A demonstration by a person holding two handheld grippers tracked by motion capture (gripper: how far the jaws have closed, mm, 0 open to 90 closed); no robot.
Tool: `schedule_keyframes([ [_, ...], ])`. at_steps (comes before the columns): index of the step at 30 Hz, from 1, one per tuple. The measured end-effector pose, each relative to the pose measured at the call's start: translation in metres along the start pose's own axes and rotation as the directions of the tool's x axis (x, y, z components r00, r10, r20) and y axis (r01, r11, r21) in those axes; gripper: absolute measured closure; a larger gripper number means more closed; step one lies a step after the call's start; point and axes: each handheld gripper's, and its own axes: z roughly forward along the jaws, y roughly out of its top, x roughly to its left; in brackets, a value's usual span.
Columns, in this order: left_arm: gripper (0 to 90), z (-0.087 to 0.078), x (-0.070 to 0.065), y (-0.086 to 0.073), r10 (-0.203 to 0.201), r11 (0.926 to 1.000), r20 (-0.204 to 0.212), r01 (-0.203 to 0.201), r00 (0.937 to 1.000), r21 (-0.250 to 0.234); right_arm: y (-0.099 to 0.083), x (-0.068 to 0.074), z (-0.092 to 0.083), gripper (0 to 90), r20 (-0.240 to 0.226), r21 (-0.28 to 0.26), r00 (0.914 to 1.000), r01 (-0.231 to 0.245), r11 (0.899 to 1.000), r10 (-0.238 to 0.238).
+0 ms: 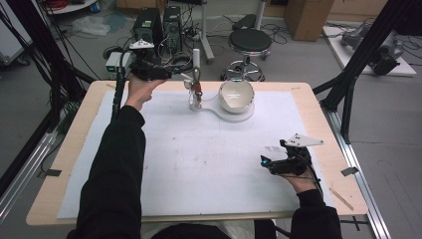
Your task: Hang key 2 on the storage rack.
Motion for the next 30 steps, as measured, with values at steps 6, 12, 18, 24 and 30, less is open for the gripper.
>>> schedule_keyframes([
  [6,5.8,-0.01,0.007,-0.015,-0.009,0.9997,-0.005,0.009,0.9999,0.021,0.0,0.0,0.0,1.3,0.0,0.003,1.0,-0.009,1.0,0.009],
  [12,5.8,-0.022,0.01,-0.027,-0.011,0.9992,-0.001,0.012,0.9999,0.039,0.0,0.0,0.0,1.3,0.002,0.003,1.0,-0.009,1.0,0.009],
  [18,5.8,-0.037,0.009,-0.039,-0.016,0.9993,0.008,0.016,0.9998,0.033,0.0,-0.001,0.0,1.3,0.003,0.001,1.0,-0.009,1.0,0.009],
  [24,5.8,-0.047,0.008,-0.059,0.009,0.9968,-0.015,-0.007,0.9998,0.08,0.0,0.0,0.001,1.3,0.005,-0.001,0.9999,-0.013,1.0,0.013],
  [30,5.8,-0.059,0.007,-0.079,0.009,0.9945,-0.016,-0.008,0.9998,0.104,0.0,-0.001,0.0,1.4,0.007,-0.001,0.9999,-0.012,1.0,0.012],
])
